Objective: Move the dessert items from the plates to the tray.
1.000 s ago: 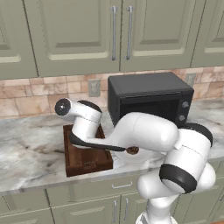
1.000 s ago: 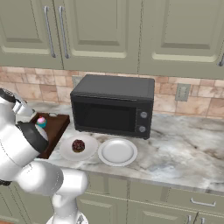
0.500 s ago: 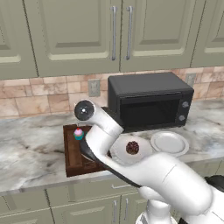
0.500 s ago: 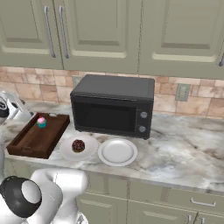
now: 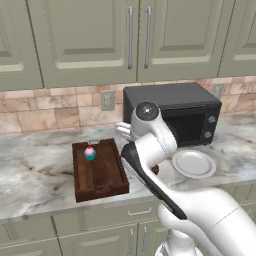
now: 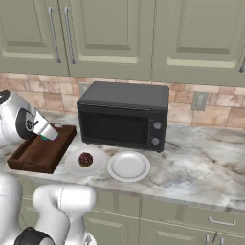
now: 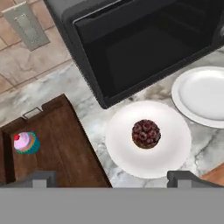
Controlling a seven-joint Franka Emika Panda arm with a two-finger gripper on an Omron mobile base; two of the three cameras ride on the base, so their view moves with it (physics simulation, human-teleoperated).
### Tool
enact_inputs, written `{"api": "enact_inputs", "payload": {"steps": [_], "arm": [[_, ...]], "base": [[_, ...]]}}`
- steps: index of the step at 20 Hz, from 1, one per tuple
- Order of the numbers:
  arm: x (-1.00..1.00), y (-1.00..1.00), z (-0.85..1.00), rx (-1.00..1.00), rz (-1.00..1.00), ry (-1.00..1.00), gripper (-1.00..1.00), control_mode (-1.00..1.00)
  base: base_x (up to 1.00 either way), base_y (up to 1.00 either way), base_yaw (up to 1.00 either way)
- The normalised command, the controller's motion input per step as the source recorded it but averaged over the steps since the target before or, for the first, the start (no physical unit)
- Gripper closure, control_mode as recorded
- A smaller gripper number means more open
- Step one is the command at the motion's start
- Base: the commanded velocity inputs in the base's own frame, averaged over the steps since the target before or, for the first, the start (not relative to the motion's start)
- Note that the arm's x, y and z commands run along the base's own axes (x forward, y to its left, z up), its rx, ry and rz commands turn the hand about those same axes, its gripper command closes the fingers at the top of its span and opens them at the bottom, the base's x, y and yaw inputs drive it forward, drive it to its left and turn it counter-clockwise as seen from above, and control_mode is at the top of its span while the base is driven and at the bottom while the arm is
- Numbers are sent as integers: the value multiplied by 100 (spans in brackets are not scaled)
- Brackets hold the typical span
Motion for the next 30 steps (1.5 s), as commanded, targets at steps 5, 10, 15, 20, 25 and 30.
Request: {"api": "enact_inputs", "payload": {"steps": [5, 10, 15, 20, 25, 30], "arm": [[0, -30, 0, -10, 31, 39, -100, -100], [0, -17, -1, -13, 37, 32, -100, -100], [-1, -15, -23, -4, 38, 20, -100, -100], [-6, -32, -42, 0, 19, 0, -100, -100], [-1, -29, -39, 0, 5, -5, -100, -100], [7, -4, -21, 0, 0, -2, -100, -100]], "base": [[0, 0, 0], [0, 0, 0], [0, 0, 0], [0, 0, 0], [0, 0, 0], [0, 0, 0]]}}
